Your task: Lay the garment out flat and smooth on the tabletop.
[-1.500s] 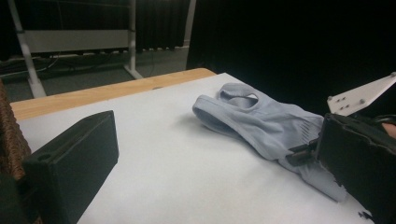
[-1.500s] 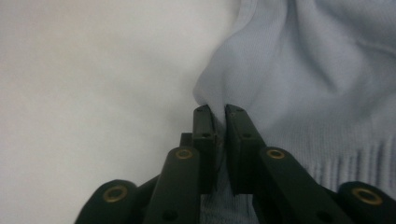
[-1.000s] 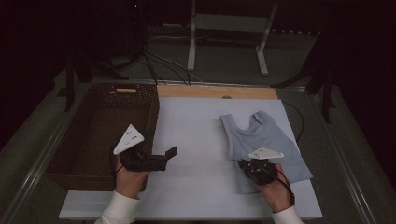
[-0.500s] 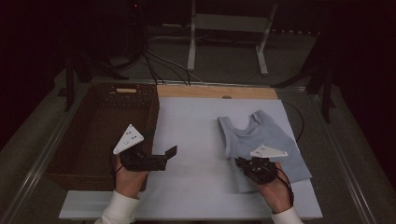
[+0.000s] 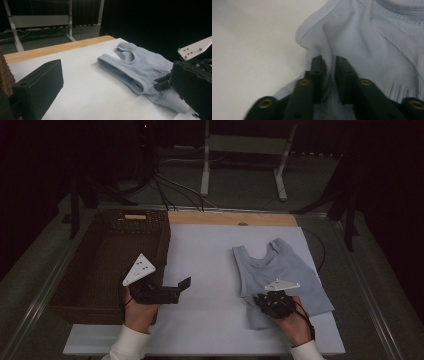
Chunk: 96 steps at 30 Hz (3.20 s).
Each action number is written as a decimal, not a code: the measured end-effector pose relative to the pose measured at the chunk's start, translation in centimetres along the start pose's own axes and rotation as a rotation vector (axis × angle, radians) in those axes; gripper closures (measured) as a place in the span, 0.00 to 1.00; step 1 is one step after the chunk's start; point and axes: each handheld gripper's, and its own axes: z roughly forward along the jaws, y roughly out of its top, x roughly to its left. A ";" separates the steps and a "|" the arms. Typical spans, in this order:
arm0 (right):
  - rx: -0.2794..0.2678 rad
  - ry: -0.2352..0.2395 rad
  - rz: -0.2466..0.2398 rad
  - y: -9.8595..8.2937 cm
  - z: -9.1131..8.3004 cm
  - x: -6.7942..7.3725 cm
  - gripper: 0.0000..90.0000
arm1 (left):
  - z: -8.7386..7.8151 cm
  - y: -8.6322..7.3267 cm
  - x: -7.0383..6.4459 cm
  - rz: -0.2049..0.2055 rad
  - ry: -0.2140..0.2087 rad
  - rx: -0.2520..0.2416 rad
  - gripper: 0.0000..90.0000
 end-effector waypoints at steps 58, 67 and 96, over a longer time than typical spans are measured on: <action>-0.104 -0.239 0.138 -4.5 -5.1 -4.9 0.58 | 11.8 -5.0 -4.8 0.057 -0.220 0.118 0.18; -0.098 -0.226 0.123 -4.5 -5.1 -5.0 0.97 | 13.2 -6.0 -5.8 0.071 -0.215 0.194 0.24; -0.186 -0.235 0.212 -4.4 -6.6 -6.1 0.99 | 18.4 -9.1 -7.7 0.108 -0.217 0.417 0.73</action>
